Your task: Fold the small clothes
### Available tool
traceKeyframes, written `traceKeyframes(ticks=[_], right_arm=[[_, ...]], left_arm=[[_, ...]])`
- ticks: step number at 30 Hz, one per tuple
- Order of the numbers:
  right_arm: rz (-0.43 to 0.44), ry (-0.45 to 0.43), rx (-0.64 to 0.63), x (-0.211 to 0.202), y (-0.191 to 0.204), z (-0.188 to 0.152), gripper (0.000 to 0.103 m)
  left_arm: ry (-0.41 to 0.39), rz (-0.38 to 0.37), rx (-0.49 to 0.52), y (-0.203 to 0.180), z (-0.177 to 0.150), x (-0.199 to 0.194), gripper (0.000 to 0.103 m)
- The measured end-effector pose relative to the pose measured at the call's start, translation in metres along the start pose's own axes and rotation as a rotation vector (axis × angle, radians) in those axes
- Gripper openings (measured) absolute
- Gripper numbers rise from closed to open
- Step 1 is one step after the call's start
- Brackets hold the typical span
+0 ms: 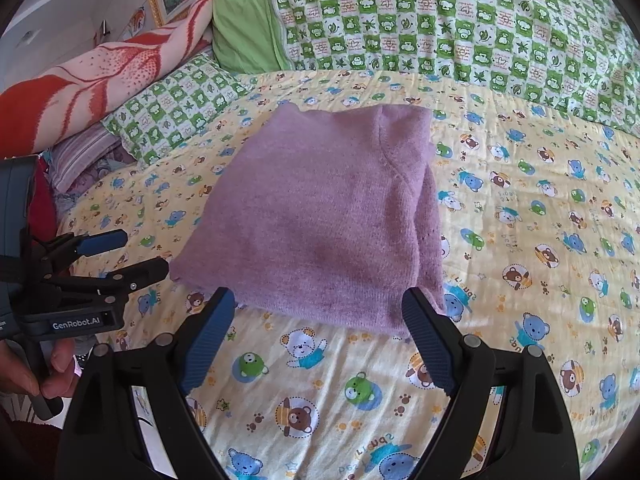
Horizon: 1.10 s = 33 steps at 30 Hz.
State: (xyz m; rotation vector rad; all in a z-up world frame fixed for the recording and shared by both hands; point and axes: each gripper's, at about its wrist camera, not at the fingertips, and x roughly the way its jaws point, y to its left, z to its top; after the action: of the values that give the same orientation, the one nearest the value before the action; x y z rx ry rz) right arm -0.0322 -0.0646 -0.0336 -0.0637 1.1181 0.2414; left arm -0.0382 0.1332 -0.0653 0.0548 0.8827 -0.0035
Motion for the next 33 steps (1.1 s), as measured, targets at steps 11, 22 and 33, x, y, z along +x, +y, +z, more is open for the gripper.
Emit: traceKeyframes(ticks=[11,22,33], right_arm=[[0.003,-0.003,0.008,0.0,-0.001,0.002,0.086],[0.006,0.018,0.045,0.007,-0.015,0.012,0.086],[0.021,0.021,0.038,0.01,-0.018,0.017,0.086]], left_arm=[[-0.011,0.005,0.005,0.0,0.006,-0.001,0.084],[-0.013,0.017,0.003,-0.003,0.02,0.003,0.084],[-0.011,0.012,-0.016,-0.004,0.024,0.004,0.084]])
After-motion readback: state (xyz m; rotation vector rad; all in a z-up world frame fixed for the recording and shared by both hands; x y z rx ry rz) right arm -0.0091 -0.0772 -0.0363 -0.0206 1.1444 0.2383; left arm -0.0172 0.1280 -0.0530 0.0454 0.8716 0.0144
